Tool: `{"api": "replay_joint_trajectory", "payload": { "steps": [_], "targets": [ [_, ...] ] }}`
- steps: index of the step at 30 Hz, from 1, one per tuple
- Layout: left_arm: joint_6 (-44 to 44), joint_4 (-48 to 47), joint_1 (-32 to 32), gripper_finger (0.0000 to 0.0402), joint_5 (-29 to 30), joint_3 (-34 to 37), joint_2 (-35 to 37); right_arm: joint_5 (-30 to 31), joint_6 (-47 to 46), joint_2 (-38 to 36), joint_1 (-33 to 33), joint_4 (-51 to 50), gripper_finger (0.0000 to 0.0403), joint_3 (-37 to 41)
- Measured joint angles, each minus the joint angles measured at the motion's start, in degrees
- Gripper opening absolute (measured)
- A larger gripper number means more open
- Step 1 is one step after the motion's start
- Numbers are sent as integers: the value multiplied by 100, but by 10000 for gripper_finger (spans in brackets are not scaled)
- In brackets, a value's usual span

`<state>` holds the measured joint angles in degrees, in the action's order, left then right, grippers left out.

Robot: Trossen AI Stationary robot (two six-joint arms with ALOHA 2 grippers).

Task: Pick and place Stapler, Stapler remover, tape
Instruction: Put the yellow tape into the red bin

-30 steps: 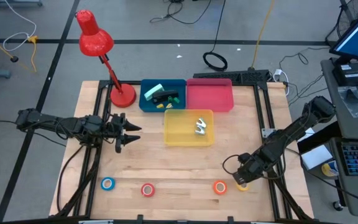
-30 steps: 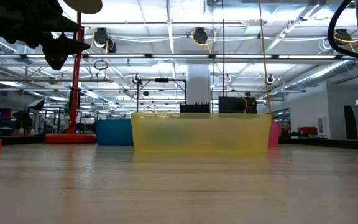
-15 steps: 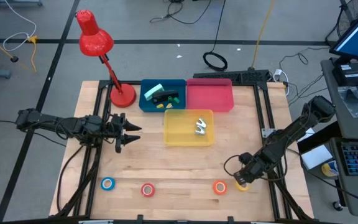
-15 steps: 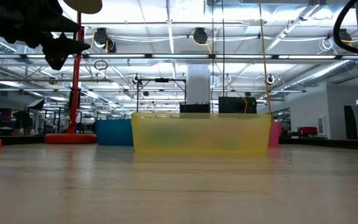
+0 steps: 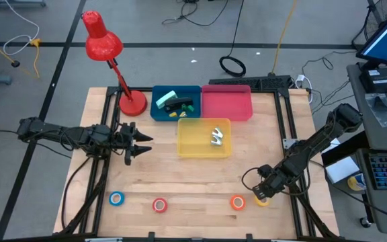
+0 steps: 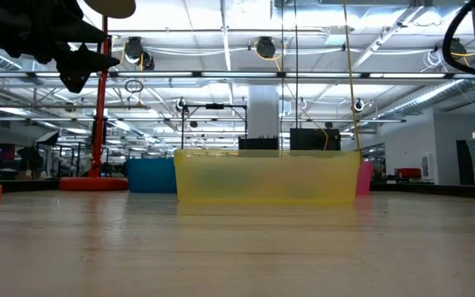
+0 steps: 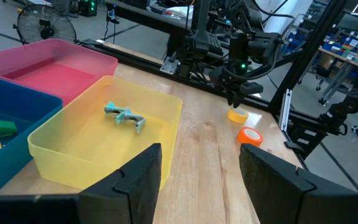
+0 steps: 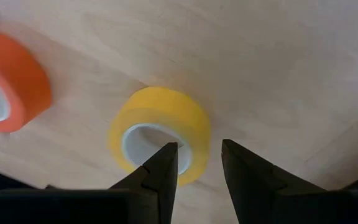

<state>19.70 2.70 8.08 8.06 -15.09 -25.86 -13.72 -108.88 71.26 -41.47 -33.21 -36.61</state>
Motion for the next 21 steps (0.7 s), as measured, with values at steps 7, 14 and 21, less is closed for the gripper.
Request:
{"api": "replay_joint_trajectory", "payload": {
  "steps": [7,14,21],
  "targets": [
    [1,-1,0,216,1,0,-1,-15,-30,-2,-4,929,116,594],
    [2,0,0,216,3,0,1,-136,-295,-13,0,1116,105,1022],
    [86,7,0,216,155,0,-1,-148,57,-46,31,1094,31,1053]
  ]
}}
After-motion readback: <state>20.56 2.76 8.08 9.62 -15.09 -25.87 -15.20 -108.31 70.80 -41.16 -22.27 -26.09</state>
